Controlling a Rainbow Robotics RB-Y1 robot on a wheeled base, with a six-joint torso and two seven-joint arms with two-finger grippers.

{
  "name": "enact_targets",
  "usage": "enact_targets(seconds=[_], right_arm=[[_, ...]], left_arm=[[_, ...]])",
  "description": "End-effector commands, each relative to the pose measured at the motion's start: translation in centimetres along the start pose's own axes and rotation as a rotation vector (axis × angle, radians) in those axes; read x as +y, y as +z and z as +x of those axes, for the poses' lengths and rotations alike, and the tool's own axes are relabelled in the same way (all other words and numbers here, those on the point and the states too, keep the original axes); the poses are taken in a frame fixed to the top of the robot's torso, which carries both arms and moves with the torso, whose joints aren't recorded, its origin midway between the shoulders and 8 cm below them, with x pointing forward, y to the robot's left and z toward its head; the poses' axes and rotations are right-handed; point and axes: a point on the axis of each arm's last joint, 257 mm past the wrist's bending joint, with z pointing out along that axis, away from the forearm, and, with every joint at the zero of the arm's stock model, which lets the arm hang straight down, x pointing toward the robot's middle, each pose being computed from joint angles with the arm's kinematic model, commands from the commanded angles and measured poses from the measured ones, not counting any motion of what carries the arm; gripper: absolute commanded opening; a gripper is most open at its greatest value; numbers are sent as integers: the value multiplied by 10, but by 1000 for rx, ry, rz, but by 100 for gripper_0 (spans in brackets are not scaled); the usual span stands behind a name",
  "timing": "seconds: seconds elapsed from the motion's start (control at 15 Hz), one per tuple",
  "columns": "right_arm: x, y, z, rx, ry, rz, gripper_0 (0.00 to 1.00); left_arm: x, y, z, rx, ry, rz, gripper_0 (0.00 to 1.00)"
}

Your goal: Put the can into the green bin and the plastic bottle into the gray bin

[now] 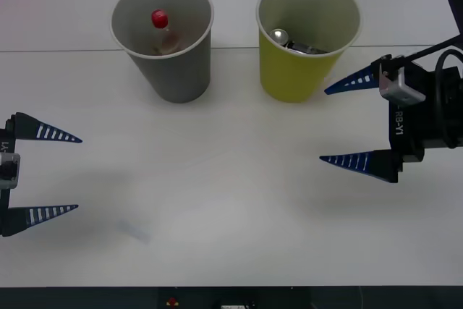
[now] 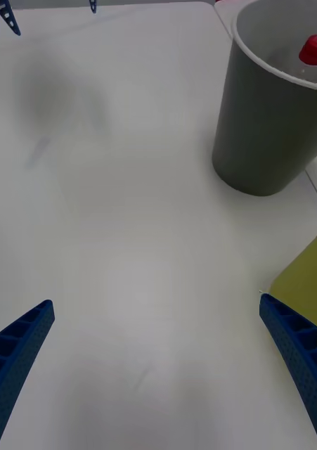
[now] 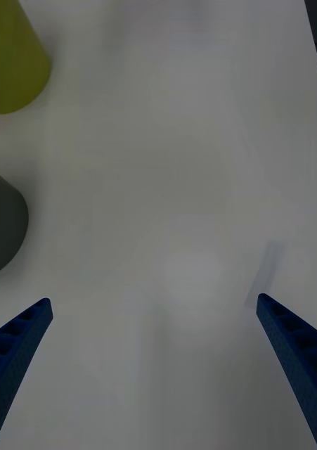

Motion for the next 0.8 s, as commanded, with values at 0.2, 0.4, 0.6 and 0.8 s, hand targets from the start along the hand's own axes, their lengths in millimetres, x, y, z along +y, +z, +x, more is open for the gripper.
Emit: enact_targets(seconds=[0.2, 0.4, 0.6, 0.8], right_arm=[[7, -27, 49, 40, 15, 22, 100], [14, -41, 75, 31, 29, -19, 100], [25, -55, 92, 54, 20, -59, 100], [31, -60, 93, 56, 12, -79, 100]], left_arm=[[0, 0, 0, 0, 0, 0, 100], [0, 0, 0, 0, 0, 0, 100], [0, 0, 0, 0, 0, 0, 100], [0, 0, 0, 0, 0, 0, 100]])
